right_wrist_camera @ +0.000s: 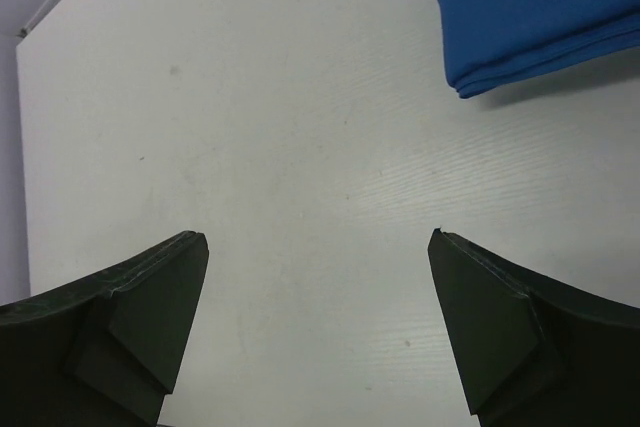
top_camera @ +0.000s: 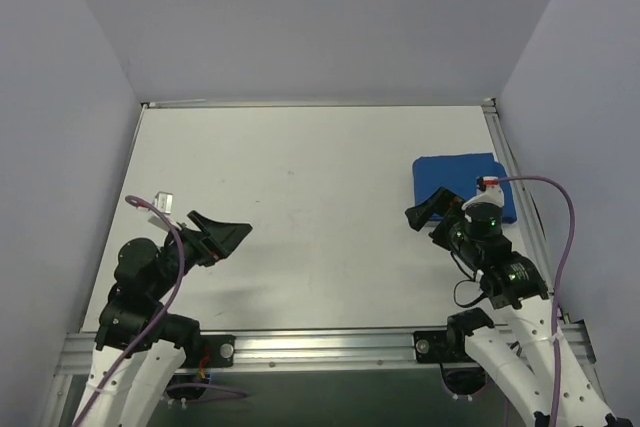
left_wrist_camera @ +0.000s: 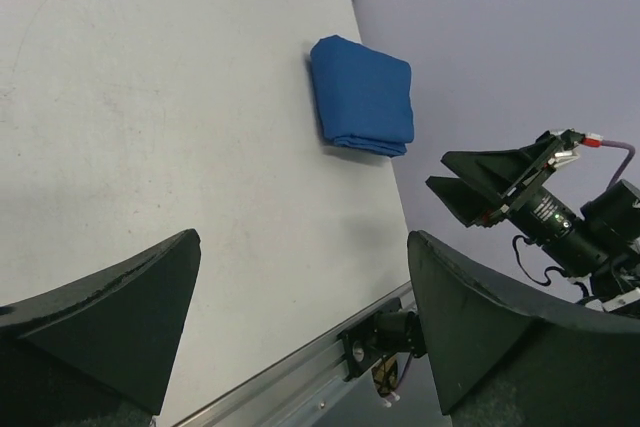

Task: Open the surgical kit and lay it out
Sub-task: Move the surgical kit at the center of the board.

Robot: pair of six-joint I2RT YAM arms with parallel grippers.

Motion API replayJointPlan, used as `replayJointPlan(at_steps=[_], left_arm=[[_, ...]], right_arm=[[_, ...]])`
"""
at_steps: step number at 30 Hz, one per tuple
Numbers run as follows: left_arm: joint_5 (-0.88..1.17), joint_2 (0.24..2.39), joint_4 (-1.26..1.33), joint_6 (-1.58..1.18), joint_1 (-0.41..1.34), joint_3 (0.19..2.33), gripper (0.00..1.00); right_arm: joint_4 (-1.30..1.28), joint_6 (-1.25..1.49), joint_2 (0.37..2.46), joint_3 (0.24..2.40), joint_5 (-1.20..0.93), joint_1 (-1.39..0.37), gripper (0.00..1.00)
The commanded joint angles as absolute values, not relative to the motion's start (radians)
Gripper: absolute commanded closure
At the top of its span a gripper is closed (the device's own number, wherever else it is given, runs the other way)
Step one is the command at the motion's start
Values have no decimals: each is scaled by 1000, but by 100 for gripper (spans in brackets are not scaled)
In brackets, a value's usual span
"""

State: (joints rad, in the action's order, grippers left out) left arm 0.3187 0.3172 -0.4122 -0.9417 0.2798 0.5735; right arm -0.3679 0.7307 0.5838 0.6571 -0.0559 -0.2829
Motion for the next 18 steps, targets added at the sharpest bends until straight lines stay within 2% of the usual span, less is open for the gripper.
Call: replayJointPlan(at_steps=[1,5,8,11,18], left_arm=[[322,383,-457,-870,275,652,6],[370,593,-540,-763,275,729,6],[429,667,-517,-738,276,742,6],[449,663,-488,-761,278,729,6],[488,644,-460,-782,282,722,6]], right_arm=[[-390,697,641,729,61,-287,0],[-338,647,865,854,130,-282,0],[-357,603,1066,992,169,-256,1],[-350,557,1211,1101,216,-154,1],[-347,520,1394,1262,265,44,3]])
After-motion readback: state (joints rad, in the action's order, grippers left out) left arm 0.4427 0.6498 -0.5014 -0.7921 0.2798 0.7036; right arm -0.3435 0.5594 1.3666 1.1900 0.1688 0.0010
